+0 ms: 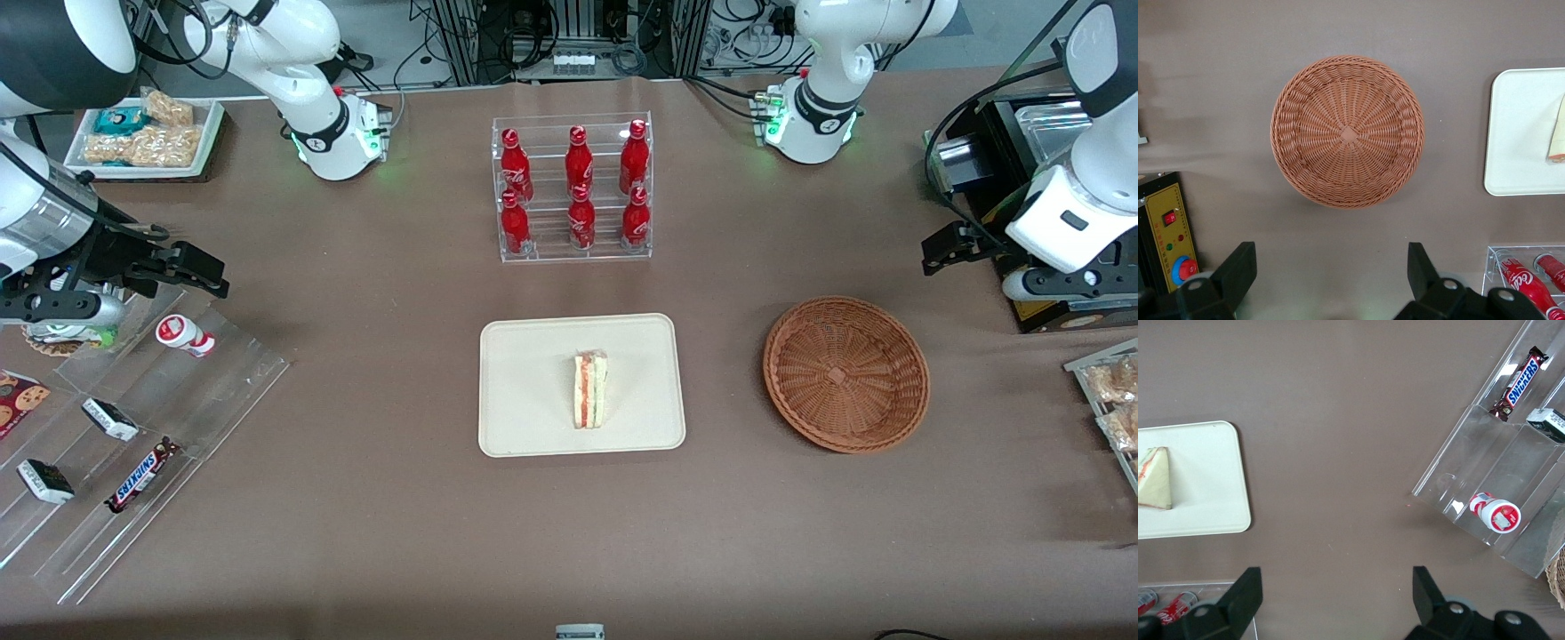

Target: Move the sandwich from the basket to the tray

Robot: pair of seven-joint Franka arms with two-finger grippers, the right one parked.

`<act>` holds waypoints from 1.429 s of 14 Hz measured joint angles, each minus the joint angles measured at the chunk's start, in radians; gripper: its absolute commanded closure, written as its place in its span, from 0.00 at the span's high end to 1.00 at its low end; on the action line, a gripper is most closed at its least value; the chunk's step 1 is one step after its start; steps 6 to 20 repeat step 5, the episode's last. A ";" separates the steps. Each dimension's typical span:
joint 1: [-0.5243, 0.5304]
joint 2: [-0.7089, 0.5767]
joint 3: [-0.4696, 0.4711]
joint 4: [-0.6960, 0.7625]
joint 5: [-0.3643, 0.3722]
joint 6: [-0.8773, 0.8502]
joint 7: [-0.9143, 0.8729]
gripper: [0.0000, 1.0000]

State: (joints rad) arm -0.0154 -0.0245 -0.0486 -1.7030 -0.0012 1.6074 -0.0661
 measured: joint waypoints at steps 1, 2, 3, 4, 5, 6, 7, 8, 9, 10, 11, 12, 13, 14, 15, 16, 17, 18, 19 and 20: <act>0.002 0.000 0.002 0.000 0.000 0.000 -0.001 1.00; 0.008 -0.001 0.006 0.000 0.001 0.000 -0.002 1.00; 0.021 -0.001 0.008 0.000 0.001 0.000 -0.002 1.00; 0.036 -0.002 0.009 0.000 0.001 0.000 -0.002 1.00; 0.045 -0.003 0.011 0.000 0.000 0.000 -0.001 1.00; 0.045 -0.003 0.011 0.000 0.000 0.000 -0.001 1.00; 0.045 -0.003 0.011 0.000 0.000 0.000 -0.001 1.00; 0.045 -0.003 0.011 0.000 0.000 0.000 -0.001 1.00; 0.045 -0.003 0.011 0.000 0.000 0.000 -0.001 1.00; 0.045 -0.003 0.011 0.000 0.000 0.000 -0.001 1.00; 0.045 -0.003 0.011 0.000 0.000 0.000 -0.001 1.00; 0.045 -0.003 0.011 0.000 0.000 0.000 -0.001 1.00; 0.045 -0.003 0.011 0.000 0.000 0.000 -0.001 1.00; 0.045 -0.003 0.011 0.000 0.000 0.000 -0.001 1.00; 0.045 -0.003 0.011 0.000 0.000 0.000 -0.001 1.00; 0.045 -0.003 0.011 0.000 0.000 0.000 -0.001 1.00; 0.045 -0.003 0.011 0.000 0.000 0.000 -0.001 1.00; 0.045 -0.003 0.011 0.000 0.000 0.000 -0.001 1.00; 0.045 -0.003 0.011 0.000 0.000 0.000 -0.001 1.00; 0.045 -0.003 0.011 0.000 0.000 0.000 -0.001 1.00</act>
